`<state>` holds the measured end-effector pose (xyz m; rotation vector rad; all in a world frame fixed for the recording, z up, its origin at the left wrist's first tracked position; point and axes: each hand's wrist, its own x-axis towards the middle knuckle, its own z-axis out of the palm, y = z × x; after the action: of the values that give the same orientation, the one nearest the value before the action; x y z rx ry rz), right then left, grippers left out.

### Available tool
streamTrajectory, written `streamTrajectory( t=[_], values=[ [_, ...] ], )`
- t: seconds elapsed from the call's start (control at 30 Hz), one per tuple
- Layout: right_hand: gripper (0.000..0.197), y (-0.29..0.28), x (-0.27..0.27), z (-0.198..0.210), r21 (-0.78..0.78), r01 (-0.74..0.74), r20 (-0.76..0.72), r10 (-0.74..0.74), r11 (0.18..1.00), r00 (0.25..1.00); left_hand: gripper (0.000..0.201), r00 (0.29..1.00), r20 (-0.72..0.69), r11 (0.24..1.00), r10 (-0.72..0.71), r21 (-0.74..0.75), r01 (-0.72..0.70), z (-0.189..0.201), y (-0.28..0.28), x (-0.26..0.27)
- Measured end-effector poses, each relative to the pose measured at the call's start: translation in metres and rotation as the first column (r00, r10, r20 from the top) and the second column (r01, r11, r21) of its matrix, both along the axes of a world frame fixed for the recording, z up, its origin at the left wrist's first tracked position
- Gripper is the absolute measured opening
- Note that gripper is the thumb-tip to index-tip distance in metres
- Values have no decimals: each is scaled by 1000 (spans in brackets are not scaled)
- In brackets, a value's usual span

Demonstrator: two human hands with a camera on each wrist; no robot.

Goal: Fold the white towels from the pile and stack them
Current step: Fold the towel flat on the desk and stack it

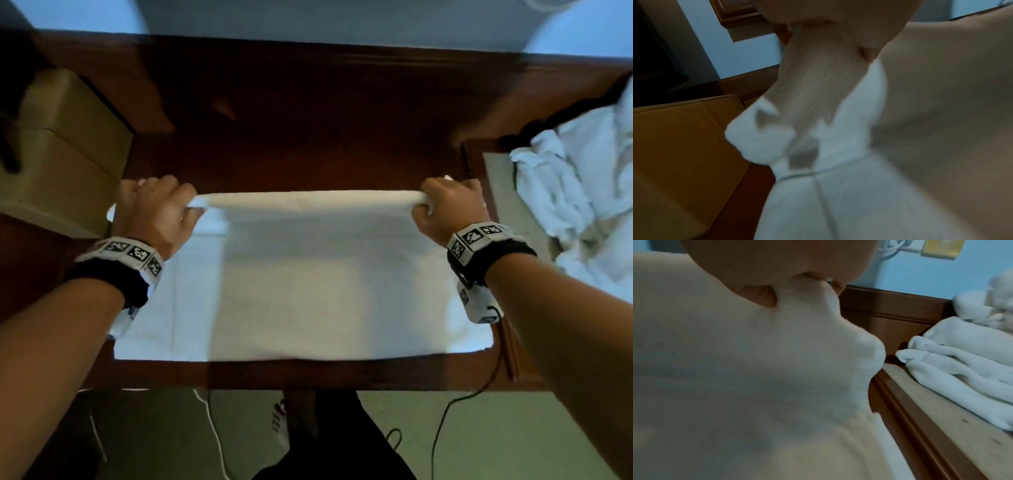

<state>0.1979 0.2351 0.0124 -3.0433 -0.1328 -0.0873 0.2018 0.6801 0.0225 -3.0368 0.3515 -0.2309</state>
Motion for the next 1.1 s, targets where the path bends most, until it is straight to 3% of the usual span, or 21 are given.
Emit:
streamTrajectory(
  t=[0.1, 0.2, 0.33, 0.4, 0.5, 0.57, 0.7, 0.83, 1.0, 1.1],
  values=[
    [17, 0, -60, -10, -37, 12, 70, -9, 999, 997, 14, 999, 27, 998, -32, 46, 31, -15, 14, -65],
    [15, 3, -118, -34, -71, 6, 61, -1, 997, 998, 26, 999, -20, 997, -46, 66, 47, -41, 22, -125],
    [25, -3, -186, -81, -204, 14, -181, -51, 979, 982, 26, 964, -266, 993, -15, 108, 45, -91, 23, -181],
    [26, -6, -210, -94, -256, 51, -269, -122, 965, 956, 32, 934, -353, 992, 48, 128, -3, -104, 19, -191],
    [37, -12, -219, -101, -249, 89, -281, -160, 964, 946, 49, 918, -389, 992, 78, 117, -35, -108, 12, -187],
    [47, -14, -218, -100, -199, 79, -293, -136, 977, 946, 59, 918, -393, 996, 53, 86, -21, -111, 14, -183],
    [47, -27, -227, -95, -32, 161, -251, -164, 986, 954, 67, 953, -300, 997, -39, -69, 19, -122, 26, -194],
    [68, -44, -246, -105, -91, 150, -458, -175, 984, 871, 84, 919, -386, 995, -83, -85, 55, -139, 30, -210],
    [71, -54, -250, -113, -2, 183, -314, -174, 983, 933, 87, 940, -319, 989, -121, -119, 87, -141, 37, -219],
    [71, -48, -264, -116, -87, 177, -402, -197, 980, 894, 93, 930, -352, 993, -109, -85, 85, -141, 42, -224]
  ],
)
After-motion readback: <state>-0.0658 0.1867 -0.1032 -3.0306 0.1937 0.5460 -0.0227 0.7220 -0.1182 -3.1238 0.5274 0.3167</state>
